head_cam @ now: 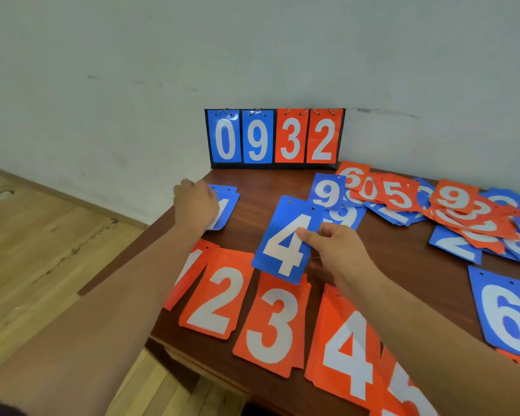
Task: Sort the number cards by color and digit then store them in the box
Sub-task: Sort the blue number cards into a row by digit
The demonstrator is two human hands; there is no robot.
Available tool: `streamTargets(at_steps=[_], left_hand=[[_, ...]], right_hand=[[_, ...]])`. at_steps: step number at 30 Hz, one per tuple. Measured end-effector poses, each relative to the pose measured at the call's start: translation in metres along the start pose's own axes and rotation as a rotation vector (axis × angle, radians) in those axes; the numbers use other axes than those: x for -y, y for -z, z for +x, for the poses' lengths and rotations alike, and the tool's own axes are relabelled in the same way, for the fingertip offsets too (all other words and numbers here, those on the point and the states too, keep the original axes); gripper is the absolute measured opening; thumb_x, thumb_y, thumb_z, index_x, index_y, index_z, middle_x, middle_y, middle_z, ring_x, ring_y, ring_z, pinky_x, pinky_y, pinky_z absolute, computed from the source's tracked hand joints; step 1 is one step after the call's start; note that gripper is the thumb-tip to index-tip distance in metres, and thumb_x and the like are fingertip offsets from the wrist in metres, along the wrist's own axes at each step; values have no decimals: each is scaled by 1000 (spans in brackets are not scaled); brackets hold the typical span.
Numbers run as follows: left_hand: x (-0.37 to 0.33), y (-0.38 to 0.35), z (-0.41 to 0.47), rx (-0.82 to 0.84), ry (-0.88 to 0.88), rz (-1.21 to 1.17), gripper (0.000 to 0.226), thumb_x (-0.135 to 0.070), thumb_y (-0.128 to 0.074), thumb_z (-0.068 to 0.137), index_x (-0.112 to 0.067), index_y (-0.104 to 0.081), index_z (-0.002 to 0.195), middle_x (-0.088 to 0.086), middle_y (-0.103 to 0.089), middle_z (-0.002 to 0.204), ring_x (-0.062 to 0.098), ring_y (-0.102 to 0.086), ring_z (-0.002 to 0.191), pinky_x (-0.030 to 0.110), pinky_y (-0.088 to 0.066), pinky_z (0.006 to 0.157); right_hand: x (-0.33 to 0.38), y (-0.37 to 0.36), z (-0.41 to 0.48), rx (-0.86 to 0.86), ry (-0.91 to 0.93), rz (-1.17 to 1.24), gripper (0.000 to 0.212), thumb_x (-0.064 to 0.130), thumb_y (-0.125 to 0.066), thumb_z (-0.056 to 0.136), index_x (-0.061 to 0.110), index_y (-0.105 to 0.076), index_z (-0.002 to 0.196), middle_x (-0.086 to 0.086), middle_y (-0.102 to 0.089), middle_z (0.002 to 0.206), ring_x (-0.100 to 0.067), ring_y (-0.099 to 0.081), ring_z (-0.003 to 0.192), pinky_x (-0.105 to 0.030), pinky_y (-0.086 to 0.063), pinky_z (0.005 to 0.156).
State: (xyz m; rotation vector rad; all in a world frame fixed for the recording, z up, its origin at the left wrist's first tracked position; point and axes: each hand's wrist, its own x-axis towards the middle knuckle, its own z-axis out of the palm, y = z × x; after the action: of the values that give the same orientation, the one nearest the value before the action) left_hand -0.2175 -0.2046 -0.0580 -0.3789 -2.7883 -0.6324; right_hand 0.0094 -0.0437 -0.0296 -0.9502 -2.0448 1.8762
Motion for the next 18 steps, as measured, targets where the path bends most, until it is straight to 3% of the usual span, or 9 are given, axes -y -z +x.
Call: streamTargets(at_steps=[2,4,6,8,11,15,18], left_hand=[[-31,15,-21,102,-31,-326,27,-28,-47,98,-11,-68,99,8,-68,101,27,-64,93,34,-48,80],[-65,30,-52,327,-1,-612,27,-40,-49,99,-18,-65,100,-1,-70,95,16,-67,83,30,-50,74],[-90,41,-80,547,-8,-731,30,-47,-54,96,-21,-66,103,-1,-71,98,14,-68,88,31,-54,80],[-103,42,-100,688,-70,-795,26,-39,-63,93,-21,-66,111,-2,-73,104,13,-71,94,29,-56,79],[-118,38,-118,704,-64,-936,31,-24,-70,91,-17,-61,119,0,-74,110,13,-73,92,28,-60,76],[-140,30,-133,676,-16,-940,31,-26,-72,90,-19,-58,116,-4,-71,106,7,-72,88,21,-58,64],[-149,19,-134,637,-77,-830,25,-36,-59,97,-20,-60,116,-4,-69,111,7,-68,96,20,-54,69]], right_hand=[[0,4,0,-11,-2,-2,34,33,-74,86,8,-52,86,-5,-76,87,-14,-75,78,-45,-60,78],[1,10,-3,-30,16,5,32,33,-73,86,5,-56,88,-9,-75,89,-15,-74,74,-36,-59,69],[2,18,-8,-62,32,16,36,30,-74,87,-3,-61,94,-7,-75,87,-12,-74,70,-29,-56,59],[3,29,-13,-84,43,33,41,29,-74,86,-6,-63,103,-5,-76,87,-14,-74,73,-35,-60,68],[1,47,-20,-104,57,109,37,30,-76,85,1,-66,106,-6,-76,94,-21,-74,83,-50,-59,81],[-7,75,-29,-141,36,64,18,24,-67,92,10,-66,103,-7,-73,100,-19,-74,87,-45,-61,79],[-14,94,-32,-235,28,31,12,17,-62,95,6,-65,91,-10,-73,95,-21,-73,86,-42,-61,76]])
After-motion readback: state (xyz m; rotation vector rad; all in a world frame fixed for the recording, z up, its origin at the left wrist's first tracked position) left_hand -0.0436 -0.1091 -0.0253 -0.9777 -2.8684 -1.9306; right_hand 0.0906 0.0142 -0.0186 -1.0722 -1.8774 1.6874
